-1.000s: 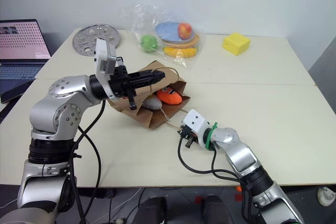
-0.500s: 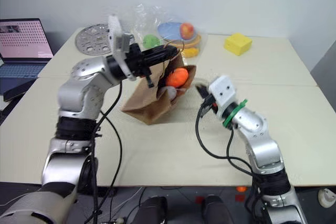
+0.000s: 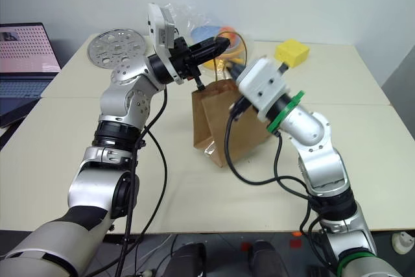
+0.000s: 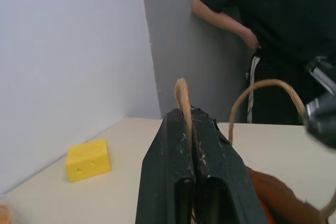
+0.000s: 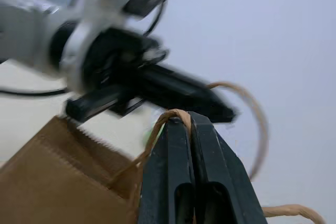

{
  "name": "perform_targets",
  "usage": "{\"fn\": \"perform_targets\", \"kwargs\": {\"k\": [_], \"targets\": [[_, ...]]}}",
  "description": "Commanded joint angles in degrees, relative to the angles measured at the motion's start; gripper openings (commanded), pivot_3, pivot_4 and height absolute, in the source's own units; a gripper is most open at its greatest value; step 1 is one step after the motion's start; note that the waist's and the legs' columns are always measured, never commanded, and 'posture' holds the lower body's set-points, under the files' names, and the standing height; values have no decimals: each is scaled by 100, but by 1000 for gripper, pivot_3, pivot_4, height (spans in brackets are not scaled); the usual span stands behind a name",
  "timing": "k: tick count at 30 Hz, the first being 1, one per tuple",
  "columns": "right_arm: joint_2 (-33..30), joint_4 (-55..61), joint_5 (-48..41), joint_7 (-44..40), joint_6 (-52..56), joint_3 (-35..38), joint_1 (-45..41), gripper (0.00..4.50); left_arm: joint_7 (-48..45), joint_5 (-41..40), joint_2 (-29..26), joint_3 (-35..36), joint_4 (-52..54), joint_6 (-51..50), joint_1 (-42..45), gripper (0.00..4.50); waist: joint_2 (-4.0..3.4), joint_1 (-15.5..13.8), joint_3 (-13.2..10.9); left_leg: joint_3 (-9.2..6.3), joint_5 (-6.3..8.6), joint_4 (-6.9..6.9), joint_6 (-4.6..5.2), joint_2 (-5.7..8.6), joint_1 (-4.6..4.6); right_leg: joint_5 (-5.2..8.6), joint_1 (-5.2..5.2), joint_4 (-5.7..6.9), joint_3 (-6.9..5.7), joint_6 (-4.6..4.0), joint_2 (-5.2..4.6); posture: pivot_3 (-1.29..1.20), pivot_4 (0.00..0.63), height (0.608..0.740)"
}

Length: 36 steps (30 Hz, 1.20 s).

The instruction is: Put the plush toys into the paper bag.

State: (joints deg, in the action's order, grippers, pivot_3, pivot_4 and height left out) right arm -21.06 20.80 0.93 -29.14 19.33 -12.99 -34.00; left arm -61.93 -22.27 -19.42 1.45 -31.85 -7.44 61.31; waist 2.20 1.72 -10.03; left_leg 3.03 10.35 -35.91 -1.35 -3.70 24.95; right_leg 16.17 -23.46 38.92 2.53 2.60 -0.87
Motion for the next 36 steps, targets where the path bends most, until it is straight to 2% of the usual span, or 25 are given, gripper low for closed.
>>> {"fn": "perform_targets", "kwargs": {"k": [1,4,7,13,15,18,20,21,23,27,29,36], "targets": [[-17,-37,-183,-258,597,-70,47,15,-182,21,-256,-23,422,-242,-366,0,0,17,0,1,0,-2,0,0,0,0,0,4,1,0,-2,0,150,740],[-29,4,-271,-365,871,-53,57,15,-258,-98,-380,10,765,-549,-571,0,-2,6,-2,-2,-1,-5,0,-3,0,0,-4,9,-2,-1,-1,0,150,740],[-178,138,-457,-504,973,168,63,597,-396,-287,-725,55,1472,-1100,-916,584,-2,5,-2,-4,-1,-8,0,-2,1,0,-2,8,-2,-1,-1,0,150,740],[-749,486,-1213,-1077,1367,801,-166,2641,111,-483,-1521,631,2546,-1677,-1489,2318,-2,1,-2,1,-1,-7,-1,0,-1,0,0,5,0,0,-10,0,150,740],[-879,683,-2054,-1325,1981,1355,-454,3346,223,-589,-1938,951,3334,-1982,-2185,2904,-6,35,-4,0,-1,-7,0,-1,-2,0,-1,6,-2,0,-9,0,150,740],[-995,852,-3330,-1477,3017,2038,-819,4384,392,-756,-2217,1194,4114,-2229,-3006,3764,-7,54,-5,5,0,1,0,-7,-8,0,0,8,1,-1,-15,0,150,740],[-1190,878,-4303,-1506,3875,2499,-1056,4500,529,-847,-2172,1222,4529,-2281,-3537,4357,-7,7,-4,-3,0,3,-1,-9,-9,0,3,8,-9,-1,-18,0,150,740],[-1257,863,-4661,-1446,4191,2686,-1154,4500,568,-842,-2162,1198,4678,-2257,-3740,4472,-6,-15,-4,-8,0,3,-1,-10,-8,1,4,7,-14,-4,-18,0,150,740],[-1299,696,-5324,-1079,4813,3104,-1373,4500,737,-866,-2022,1167,4908,-2229,-4034,4472,-6,-44,-4,-16,0,1,-1,-17,-9,8,14,6,-17,-17,-33,0,150,740],[-1960,559,-6052,-965,5620,3506,-1299,4500,1140,-515,-1498,763,4925,-1806,-4187,4472,-5,-86,-3,6,-1,-10,1,-7,-9,13,22,-8,-3,-26,-59,0,150,740],[-2164,567,-6344,-844,5819,3622,-1225,4500,1292,-371,-1286,638,4703,-1596,-4121,4472,-4,-93,-3,28,-3,-11,5,2,-8,26,21,-16,2,-49,-86,0,150,740],[-2314,1040,-6975,-172,5822,3629,-757,4500,1681,170,-560,211,3632,-676,-3638,4472,-1,-61,-1,39,-4,-12,8,12,-4,-5,21,-34,10,5,-71,0,150,740]]}}
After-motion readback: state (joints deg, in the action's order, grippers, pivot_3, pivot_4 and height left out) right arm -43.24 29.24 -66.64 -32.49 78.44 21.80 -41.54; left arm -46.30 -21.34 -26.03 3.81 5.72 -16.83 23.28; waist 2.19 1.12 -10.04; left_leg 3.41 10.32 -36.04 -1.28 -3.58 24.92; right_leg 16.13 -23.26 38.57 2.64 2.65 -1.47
